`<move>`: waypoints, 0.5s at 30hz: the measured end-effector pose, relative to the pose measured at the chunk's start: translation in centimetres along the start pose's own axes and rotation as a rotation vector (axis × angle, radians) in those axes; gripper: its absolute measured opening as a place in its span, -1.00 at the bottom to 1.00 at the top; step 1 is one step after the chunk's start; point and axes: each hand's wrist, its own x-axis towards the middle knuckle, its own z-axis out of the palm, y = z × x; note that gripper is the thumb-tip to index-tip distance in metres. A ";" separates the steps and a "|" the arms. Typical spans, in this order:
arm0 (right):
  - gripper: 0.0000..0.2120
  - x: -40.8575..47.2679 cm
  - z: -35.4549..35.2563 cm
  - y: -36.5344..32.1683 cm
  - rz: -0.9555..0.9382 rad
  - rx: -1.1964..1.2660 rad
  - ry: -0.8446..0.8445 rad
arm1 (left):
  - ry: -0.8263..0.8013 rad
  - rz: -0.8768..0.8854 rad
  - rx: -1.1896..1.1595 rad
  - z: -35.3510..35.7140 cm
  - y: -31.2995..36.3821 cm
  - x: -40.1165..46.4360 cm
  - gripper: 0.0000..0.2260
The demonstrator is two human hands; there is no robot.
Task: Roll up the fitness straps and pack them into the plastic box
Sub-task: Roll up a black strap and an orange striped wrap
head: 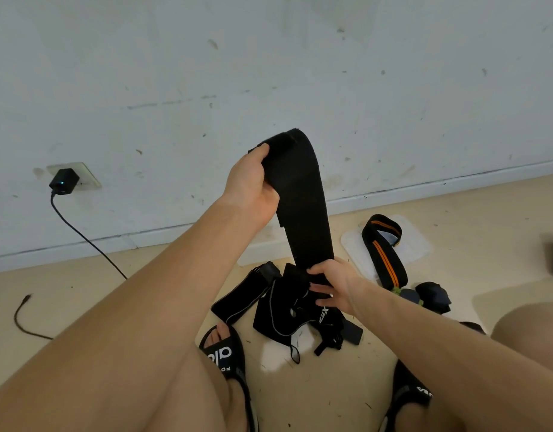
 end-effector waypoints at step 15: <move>-0.37 0.4 1.6 -1.1 -0.042 0.042 -0.133 | -0.033 -0.051 -0.061 1.5 -0.9 -1.2 -0.77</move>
